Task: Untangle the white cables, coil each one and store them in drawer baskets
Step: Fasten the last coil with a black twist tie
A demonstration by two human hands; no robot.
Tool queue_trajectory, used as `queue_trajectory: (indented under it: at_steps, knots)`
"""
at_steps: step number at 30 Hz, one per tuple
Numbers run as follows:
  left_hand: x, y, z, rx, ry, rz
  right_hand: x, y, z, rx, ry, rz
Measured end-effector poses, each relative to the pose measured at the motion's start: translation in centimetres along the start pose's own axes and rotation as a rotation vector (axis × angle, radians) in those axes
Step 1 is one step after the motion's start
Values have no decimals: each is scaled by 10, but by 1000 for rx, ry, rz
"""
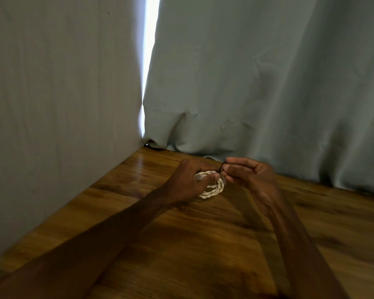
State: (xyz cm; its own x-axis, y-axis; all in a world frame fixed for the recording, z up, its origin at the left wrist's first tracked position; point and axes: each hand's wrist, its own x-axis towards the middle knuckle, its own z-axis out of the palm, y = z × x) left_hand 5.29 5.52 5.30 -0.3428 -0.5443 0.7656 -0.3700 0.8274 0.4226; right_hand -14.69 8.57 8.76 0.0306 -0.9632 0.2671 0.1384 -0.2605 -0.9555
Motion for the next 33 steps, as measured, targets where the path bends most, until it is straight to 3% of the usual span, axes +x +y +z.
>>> queue_trajectory:
  at_steps: [33]
  knots:
    - [2, -1, -2, 21, -5, 48, 8, 4, -8, -222, -84, -132]
